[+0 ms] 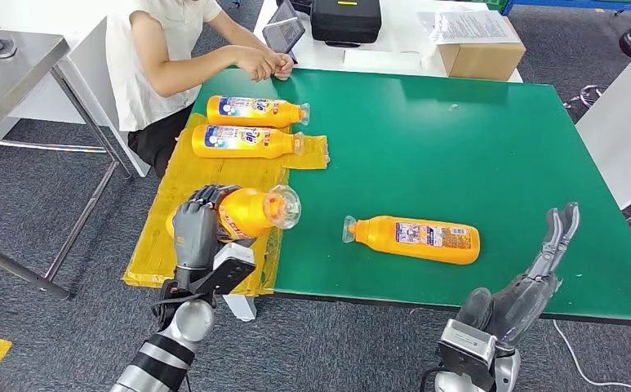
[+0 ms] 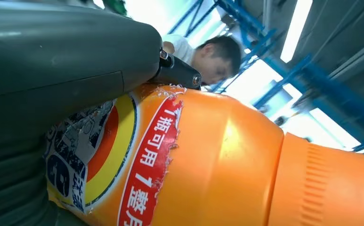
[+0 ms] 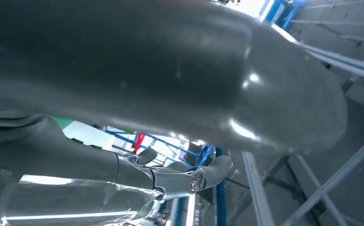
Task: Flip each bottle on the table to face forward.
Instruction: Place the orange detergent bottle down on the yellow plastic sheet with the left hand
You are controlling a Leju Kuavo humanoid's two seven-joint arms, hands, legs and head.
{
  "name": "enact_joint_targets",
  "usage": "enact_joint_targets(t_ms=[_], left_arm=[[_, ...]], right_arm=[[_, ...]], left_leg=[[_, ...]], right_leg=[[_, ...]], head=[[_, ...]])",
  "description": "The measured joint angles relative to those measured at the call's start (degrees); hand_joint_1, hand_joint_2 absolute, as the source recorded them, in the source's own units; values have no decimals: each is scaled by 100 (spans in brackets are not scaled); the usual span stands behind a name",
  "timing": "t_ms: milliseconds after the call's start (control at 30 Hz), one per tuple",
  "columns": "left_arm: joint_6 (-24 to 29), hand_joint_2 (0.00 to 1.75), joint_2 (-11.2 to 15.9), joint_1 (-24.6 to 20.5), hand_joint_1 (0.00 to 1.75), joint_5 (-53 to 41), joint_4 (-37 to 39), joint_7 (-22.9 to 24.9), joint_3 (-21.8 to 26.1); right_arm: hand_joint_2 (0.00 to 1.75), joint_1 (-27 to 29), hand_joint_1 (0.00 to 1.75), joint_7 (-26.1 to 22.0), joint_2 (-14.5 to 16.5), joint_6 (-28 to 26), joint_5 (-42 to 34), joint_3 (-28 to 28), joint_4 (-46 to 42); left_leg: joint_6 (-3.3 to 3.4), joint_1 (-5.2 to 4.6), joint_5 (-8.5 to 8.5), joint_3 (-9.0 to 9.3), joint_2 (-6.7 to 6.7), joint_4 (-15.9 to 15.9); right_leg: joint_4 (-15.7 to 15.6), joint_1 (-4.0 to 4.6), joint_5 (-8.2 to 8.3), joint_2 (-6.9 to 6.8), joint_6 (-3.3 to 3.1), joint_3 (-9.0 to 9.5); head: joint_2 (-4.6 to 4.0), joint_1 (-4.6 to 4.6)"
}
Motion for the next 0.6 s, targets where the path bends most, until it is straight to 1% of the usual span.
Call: enact_joint_targets(t_ms=[100, 167, 233, 300, 367, 400, 433, 500, 533, 567, 600], left_arm=[[-68, 175, 52, -231, 175, -828, 546, 488, 113], [-246, 175, 80, -450, 175, -967, 968, 683, 157], [-516, 175, 109, -695, 171, -1025, 1426, 880, 182], [-782, 175, 139, -918, 171, -1102, 1868, 1015, 188], [-1046, 175, 160, -1112, 175, -1108, 2269, 1041, 189], [-1226, 175, 166, -1203, 159, -1033, 2435, 994, 196], [-1446, 175, 168, -1299, 134, -888, 2581, 909, 217], [-1908, 175, 167, -1495, 49, -494, 2788, 718, 295], [-2091, 175, 164, -1586, 21, -321, 2871, 657, 344], [-2237, 175, 162, -1663, 2, -194, 2949, 627, 384], [-2366, 175, 161, -1722, 0, -101, 3020, 621, 415]], right_arm=[[0, -12, 0, 0, 20, 0, -97, -20, 26], [0, -33, 0, 0, 20, 0, -179, -10, 73], [0, -57, 0, 0, 19, 0, -265, 20, 142], [0, -80, 0, 0, 16, 0, -341, 64, 225], [87, -105, 0, 0, 5, 0, -424, 123, 316], [131, -116, 0, 0, -8, 0, -471, 159, 365], [175, -128, 0, 0, -26, 0, -523, 199, 419], [175, -152, 0, 0, -75, 0, -626, 283, 534], [175, -164, 0, 0, -100, 0, -671, 329, 595], [175, -175, 0, 0, -123, 0, -704, 375, 654], [175, -185, 0, 0, -144, 0, -724, 420, 706]], left_leg=[[-2, 1, 2, 0, 0, 0], [-3, 2, 4, 0, -2, 0], [-3, 2, 5, 0, -2, 0], [-3, 2, 5, 0, -1, 0], [-3, 2, 6, 0, -2, 0], [-3, 2, 6, 0, -4, 0], [-3, 2, 6, 2, -8, 0], [-3, 1, 5, 9, -23, 0], [-3, 1, 5, 14, -31, -1], [-3, 1, 5, 19, -37, -1], [-3, 1, 5, 22, -40, -2]], right_leg=[[0, 1, 1, 0, -1, 0], [1, 1, 1, -1, -1, 2], [3, 1, 1, -1, -1, 3], [4, 1, 1, 0, 0, 3], [4, 0, 1, -1, 0, 3], [4, 0, 1, -2, 0, 5], [3, 0, 0, -4, 0, 8], [3, -1, -3, -17, -1, 20], [2, -1, -6, -24, -3, 27], [2, -1, -8, -31, -4, 32], [1, -1, -10, -34, -6, 36]], head=[[0, 0], [0, 0], [0, -1], [0, 1], [0, 1], [0, 1], [0, 0], [0, -1], [0, -1], [0, -1], [0, -1]])
